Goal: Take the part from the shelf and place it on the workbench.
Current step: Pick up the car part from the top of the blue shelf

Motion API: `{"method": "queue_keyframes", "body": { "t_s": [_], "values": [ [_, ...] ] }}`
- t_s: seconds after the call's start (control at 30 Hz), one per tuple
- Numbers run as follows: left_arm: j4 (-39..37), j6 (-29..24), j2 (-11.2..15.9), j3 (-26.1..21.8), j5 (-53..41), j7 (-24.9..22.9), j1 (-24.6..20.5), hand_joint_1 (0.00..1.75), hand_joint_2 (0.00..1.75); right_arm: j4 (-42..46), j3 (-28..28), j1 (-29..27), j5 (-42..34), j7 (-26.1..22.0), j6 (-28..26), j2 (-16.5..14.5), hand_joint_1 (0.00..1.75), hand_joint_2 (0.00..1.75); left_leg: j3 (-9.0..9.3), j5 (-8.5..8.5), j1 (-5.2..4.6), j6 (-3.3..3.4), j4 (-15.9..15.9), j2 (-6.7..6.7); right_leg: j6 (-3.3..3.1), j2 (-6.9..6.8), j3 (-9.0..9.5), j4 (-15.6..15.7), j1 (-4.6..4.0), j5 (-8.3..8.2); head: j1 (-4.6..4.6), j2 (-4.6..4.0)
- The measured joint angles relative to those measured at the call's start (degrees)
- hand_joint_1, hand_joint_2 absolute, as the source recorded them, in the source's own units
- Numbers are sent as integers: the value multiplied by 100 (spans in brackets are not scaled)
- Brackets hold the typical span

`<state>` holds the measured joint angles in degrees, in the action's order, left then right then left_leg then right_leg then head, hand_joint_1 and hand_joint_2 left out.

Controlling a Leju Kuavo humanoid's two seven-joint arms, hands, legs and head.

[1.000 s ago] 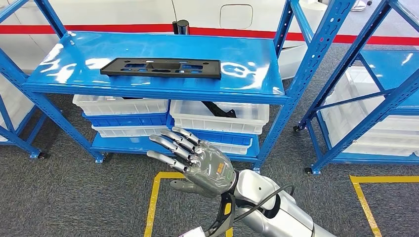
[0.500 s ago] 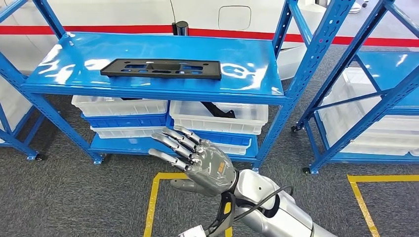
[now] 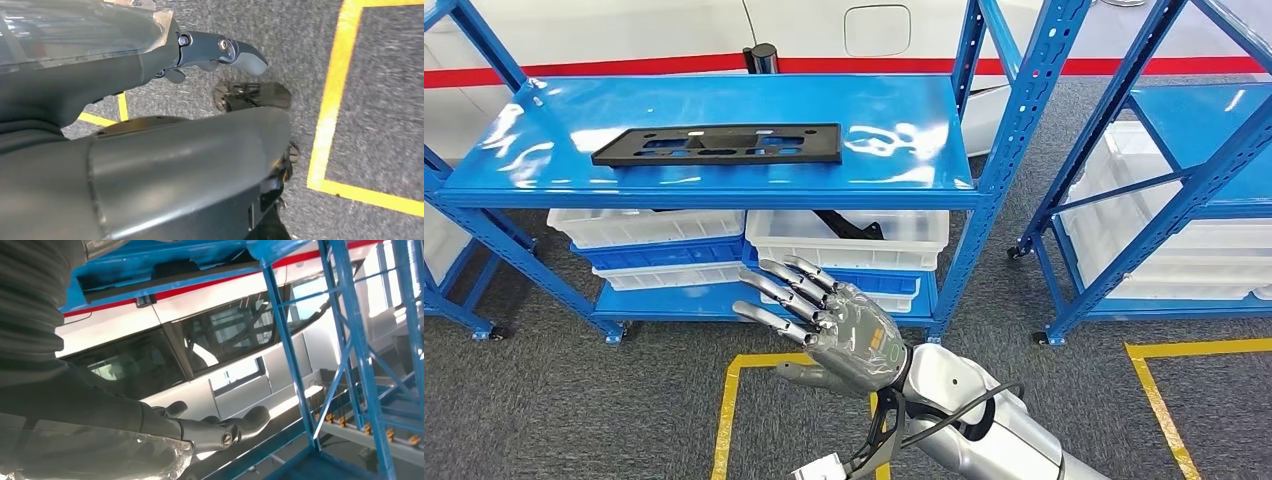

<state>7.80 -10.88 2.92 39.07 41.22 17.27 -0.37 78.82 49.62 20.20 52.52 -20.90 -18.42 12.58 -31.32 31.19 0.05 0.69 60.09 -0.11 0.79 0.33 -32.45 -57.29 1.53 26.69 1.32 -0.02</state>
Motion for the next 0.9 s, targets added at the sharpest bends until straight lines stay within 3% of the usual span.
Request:
{"method": "queue_keyframes", "body": {
  "t_s": [0.1,0.13,0.17,0.23,0.3,0.37,0.47,0.53,0.6,0.63,0.67,0.7,0.77,0.83,0.9],
  "values": [
    [0,16,-9,-2,0,0,6,0,0,0,3,-2,0,0,-1,-2,0,175,-636,396,36,-73,1089,-2,-84,4,33,0,-15,44,-8,0],
    [0,21,-14,-1,0,0,11,0,0,0,5,-3,0,0,-1,-2,0,175,-801,396,44,-79,1295,-2,-95,11,46,-1,-22,60,-8,0],
    [0,20,-19,-1,0,0,15,0,0,0,5,-4,1,0,-1,-2,0,175,-863,280,50,-73,1290,-2,-98,22,69,-1,-27,78,-8,0],
    [0,9,-27,-1,0,1,18,0,0,0,5,-3,8,0,-3,-10,0,175,-664,-196,51,-23,690,-3,-79,49,141,2,-30,127,-8,0],
    [1,-21,-33,-3,4,13,15,0,0,2,4,-3,28,0,-10,-30,0,175,-358,-467,24,44,20,-3,-32,67,199,9,-52,182,-6,0],
    [2,-57,-48,-5,10,44,19,0,0,5,3,-10,48,0,-16,-44,0,175,-235,-434,-17,96,-232,5,45,70,224,9,-75,196,-6,0],
    [9,-79,-81,-8,11,135,55,0,0,7,-5,-15,59,0,-21,-40,0,175,-87,-410,-6,178,-321,2,140,49,222,-133,-73,232,-1,0],
    [15,-73,-96,-15,11,215,65,0,0,3,-5,14,59,0,-22,-37,0,175,17,-394,13,227,-352,-1,127,32,-32,-609,-69,430,14,0],
    [23,-54,-119,-23,14,277,70,0,0,-11,4,32,59,0,-22,-32,0,175,55,-351,6,259,-352,-3,120,28,-514,-1359,-73,659,24,0],
    [28,-36,-132,-25,16,300,82,0,0,-22,10,31,57,0,-22,-28,0,175,79,-322,2,264,-352,-5,138,28,-717,-1604,-73,704,25,0],
    [35,-16,-138,-26,17,321,97,0,0,-32,14,31,54,0,-22,-26,0,175,115,-287,1,261,-351,-8,177,25,-819,-1639,-74,653,25,0],
    [40,4,-142,-27,17,339,113,0,0,-39,16,31,50,1,-22,-25,0,175,169,-246,2,252,-351,-12,230,21,-794,-1429,-72,496,25,0],
    [53,44,-145,-29,19,372,141,0,0,-44,18,30,44,14,-23,-25,0,175,296,-147,2,215,-352,-20,303,-5,-519,-623,-77,42,24,0],
    [58,78,-142,-33,23,395,155,0,0,-45,23,32,46,32,-23,-31,0,175,379,-51,-8,149,-363,-17,200,-42,-315,-123,-110,-115,22,0],
    [60,96,-140,-40,26,404,169,0,0,-44,26,34,49,39,-23,-40,0,175,428,-12,-16,82,-332,-8,33,-44,-251,-71,-132,-83,23,0]
  ]
}}
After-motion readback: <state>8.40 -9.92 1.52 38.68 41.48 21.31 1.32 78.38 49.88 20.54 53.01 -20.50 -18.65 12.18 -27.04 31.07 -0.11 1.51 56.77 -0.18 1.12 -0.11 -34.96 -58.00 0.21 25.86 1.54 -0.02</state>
